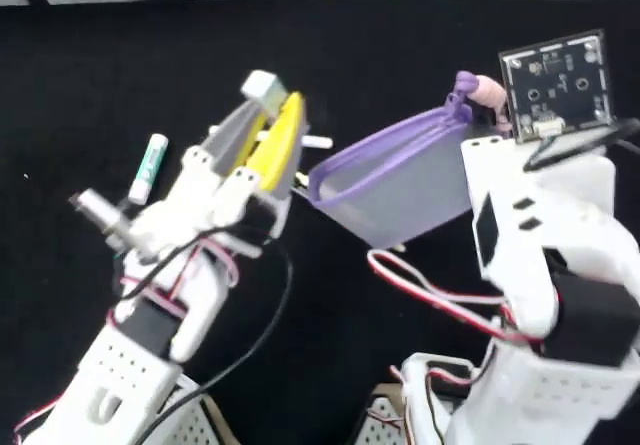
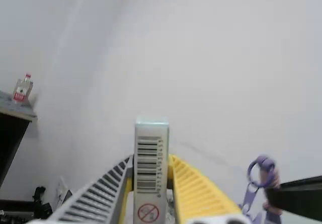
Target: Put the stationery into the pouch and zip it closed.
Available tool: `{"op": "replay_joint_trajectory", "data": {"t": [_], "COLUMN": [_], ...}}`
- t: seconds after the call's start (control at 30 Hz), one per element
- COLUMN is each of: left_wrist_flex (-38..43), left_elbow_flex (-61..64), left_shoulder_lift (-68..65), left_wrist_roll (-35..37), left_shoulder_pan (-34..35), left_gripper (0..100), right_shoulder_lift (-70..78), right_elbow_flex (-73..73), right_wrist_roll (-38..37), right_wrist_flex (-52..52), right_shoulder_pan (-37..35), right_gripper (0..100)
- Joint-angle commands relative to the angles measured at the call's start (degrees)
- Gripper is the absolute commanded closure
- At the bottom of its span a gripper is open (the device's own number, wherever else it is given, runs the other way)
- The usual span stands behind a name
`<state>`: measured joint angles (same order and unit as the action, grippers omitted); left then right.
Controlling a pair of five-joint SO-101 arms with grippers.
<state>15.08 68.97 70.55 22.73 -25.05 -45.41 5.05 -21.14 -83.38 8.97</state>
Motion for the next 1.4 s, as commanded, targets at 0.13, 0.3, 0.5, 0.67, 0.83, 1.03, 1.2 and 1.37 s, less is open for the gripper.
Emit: {"op": "replay_joint_trajectory", "data": {"t": [0.13, 0.3, 0.5, 0.67, 0.83, 1.03, 1.2, 1.37], "left_wrist_flex": [-14.68, -14.42, -14.33, -14.77, -14.77, -15.12, -20.48, -22.68], "left_elbow_flex": [0.31, 2.51, 2.07, -0.13, 0.13, 0.22, -0.13, -0.04], "left_shoulder_lift": [22.24, 20.22, 14.42, 14.07, 17.85, 25.41, 26.64, 26.99], "left_wrist_roll": [0.18, 0.18, 0.0, 0.0, 0.09, 0.44, 0.44, 0.35], "left_shoulder_pan": [-6.55, -7.78, -13.23, -13.23, -5.67, 3.56, -2.42, -8.75], "left_gripper": [97, 97, 97, 97, 97, 97, 97, 97], "right_shoulder_lift": [-1.01, -1.27, -1.27, -0.92, -0.84, 4.44, 9.89, 11.12], "right_elbow_flex": [-4.79, -4.79, -4.7, -3.3, 0.75, 6.29, 11.21, 12.09], "right_wrist_roll": [0.79, 0.79, 1.49, 2.02, 2.02, 1.67, 1.58, 1.41], "right_wrist_flex": [5.01, 4.92, 4.92, 5.1, 6.68, 4.48, 1.85, 0.88], "right_shoulder_pan": [-0.79, -0.79, -2.55, -7.91, -8.53, -4.57, 0.97, 3.52], "right_gripper": [98.8, 98.8, 98.8, 98.8, 98.8, 98.8, 98.8, 98.8]}}
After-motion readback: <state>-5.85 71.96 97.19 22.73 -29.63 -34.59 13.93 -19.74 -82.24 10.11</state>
